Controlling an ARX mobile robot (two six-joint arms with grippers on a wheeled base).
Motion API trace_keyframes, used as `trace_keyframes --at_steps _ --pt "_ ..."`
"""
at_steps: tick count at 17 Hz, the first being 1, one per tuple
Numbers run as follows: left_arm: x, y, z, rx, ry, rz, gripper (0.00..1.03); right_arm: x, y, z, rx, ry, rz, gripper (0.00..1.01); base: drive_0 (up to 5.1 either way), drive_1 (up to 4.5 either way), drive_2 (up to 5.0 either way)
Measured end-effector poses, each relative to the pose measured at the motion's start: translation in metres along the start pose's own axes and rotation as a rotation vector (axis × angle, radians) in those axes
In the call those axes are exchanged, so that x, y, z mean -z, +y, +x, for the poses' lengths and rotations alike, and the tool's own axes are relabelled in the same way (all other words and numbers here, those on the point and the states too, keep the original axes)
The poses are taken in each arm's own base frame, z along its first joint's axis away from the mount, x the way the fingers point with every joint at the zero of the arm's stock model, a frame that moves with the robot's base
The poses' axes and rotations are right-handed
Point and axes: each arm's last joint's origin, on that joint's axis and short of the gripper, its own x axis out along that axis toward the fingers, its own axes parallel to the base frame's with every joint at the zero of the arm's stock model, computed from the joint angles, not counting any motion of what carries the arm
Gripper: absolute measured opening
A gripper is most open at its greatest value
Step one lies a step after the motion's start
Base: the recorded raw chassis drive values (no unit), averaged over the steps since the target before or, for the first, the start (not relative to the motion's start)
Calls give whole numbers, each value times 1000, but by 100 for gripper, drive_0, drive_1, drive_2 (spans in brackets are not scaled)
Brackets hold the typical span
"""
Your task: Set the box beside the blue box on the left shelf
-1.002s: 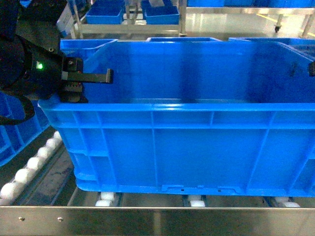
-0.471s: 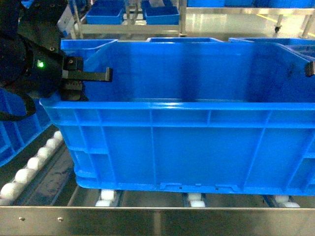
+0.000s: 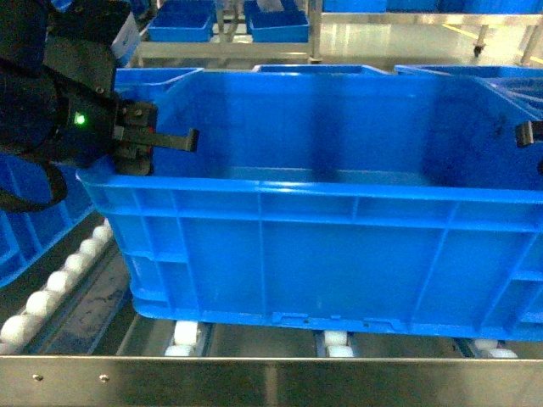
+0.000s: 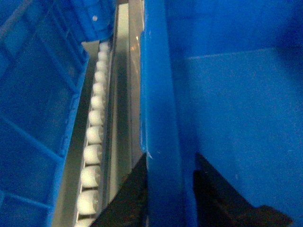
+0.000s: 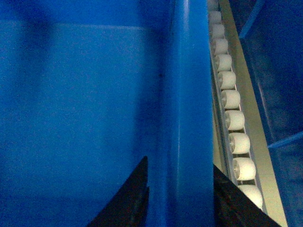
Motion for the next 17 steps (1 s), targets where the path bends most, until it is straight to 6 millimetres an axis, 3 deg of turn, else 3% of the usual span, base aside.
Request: trace_keyframes --at_steps 4,5,7,8,9,10,11,12,14,17 --pt "-6 -2 -1 2 -25 61 66 -15 0 -6 -4 -90 -16 69 0 0 0" --pt "-15 -1 -4 21 -101 29 77 -22 1 -12 -33 -164 7 78 0 0 0" --pt "-48 5 -29 35 -333 -69 98 -43 0 -44 -49 -427 79 99 0 0 0" --pt "-64 9 -46 35 -427 -101 98 -54 -1 -64 -28 -531 107 98 0 0 0" --pt "-69 11 -52 36 -449 -113 98 -58 -1 -72 -26 -555 117 98 0 0 0" --pt "-63 9 -45 38 -416 -110 98 -55 -1 -65 -24 -529 116 98 0 0 0" --pt "-52 11 -41 -24 -468 -134 90 -45 -5 -58 -72 -642 82 88 0 0 0" --pt "-30 19 -49 -56 -490 -148 77 -20 -6 -60 -80 -698 43 76 0 0 0" --pt "2 43 -81 -91 -547 -169 50 22 -10 -82 -71 -789 19 47 0 0 0" --pt "56 52 -105 -70 -492 -156 10 75 -12 -90 -67 -746 6 8 0 0 0"
